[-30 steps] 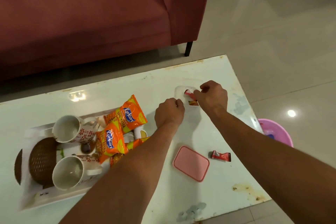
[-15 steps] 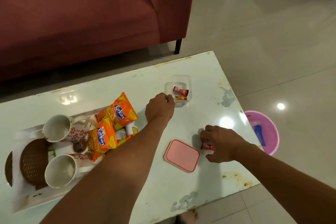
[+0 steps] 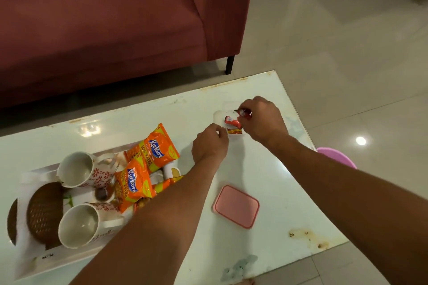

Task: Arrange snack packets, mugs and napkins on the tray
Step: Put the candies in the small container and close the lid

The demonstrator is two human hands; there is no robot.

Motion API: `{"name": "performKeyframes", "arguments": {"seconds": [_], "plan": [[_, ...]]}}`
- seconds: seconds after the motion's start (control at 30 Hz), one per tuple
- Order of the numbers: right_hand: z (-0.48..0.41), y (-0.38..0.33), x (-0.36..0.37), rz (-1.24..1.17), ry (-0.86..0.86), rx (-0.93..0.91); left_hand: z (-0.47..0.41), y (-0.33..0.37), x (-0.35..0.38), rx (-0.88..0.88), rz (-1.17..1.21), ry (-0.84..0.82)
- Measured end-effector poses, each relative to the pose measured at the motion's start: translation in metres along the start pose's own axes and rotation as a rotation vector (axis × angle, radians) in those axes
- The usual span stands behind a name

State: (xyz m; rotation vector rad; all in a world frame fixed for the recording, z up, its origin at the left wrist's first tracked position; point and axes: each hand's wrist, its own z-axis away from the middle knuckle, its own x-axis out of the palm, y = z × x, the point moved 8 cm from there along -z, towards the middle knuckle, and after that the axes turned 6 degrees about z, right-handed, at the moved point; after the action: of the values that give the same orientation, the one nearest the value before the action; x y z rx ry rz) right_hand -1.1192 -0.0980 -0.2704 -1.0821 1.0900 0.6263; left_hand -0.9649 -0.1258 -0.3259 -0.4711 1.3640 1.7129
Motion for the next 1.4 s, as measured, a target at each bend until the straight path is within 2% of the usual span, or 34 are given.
{"name": "performKeyframes", "arguments": {"seconds": [0.23, 0.37, 0.43, 0.57, 0.67, 0.83, 1.0, 1.07, 1.17, 1.23, 1.3, 1.4], "plan": [[-0.029, -0.004, 0.019, 0.085, 0.0, 0.016, -0.011, -0.013, 0.008, -0.009, 0.093, -0.058], [0.013, 0.014, 0.02, 0.02, 0.171, 0.01, -0.015, -0.02, 0.012, -0.042, 0.179, -0.091], [0.048, 0.017, 0.029, 0.022, 0.174, -0.064, -0.017, -0.018, 0.013, -0.034, 0.229, -0.116], [0.119, 0.013, 0.069, 0.145, -0.108, -0.304, -0.019, -0.008, 0.014, 0.005, 0.203, -0.154], [0.153, 0.012, 0.093, 0.242, -0.326, -0.367, -0.018, -0.004, 0.015, 0.015, 0.153, -0.16], [0.174, 0.007, 0.107, 0.309, -0.433, -0.301, -0.009, -0.002, 0.017, 0.003, 0.113, -0.154], [0.171, 0.022, 0.107, 0.11, -0.461, 0.057, 0.003, -0.006, 0.018, -0.024, 0.127, -0.169], [0.162, 0.031, 0.092, 0.031, -0.393, 0.162, 0.009, -0.01, 0.017, -0.041, 0.133, -0.174], [0.142, 0.04, 0.044, -0.015, -0.051, 0.175, 0.018, -0.016, 0.018, -0.047, 0.129, -0.179], [0.132, 0.048, 0.015, -0.086, 0.11, 0.266, 0.024, -0.021, 0.02, -0.051, 0.121, -0.175], [0.118, 0.049, 0.0, -0.128, 0.181, 0.323, 0.029, -0.025, 0.024, -0.053, 0.103, -0.182], [0.09, 0.033, -0.004, -0.085, 0.162, 0.299, 0.036, -0.028, 0.027, -0.031, 0.044, -0.161]]}}
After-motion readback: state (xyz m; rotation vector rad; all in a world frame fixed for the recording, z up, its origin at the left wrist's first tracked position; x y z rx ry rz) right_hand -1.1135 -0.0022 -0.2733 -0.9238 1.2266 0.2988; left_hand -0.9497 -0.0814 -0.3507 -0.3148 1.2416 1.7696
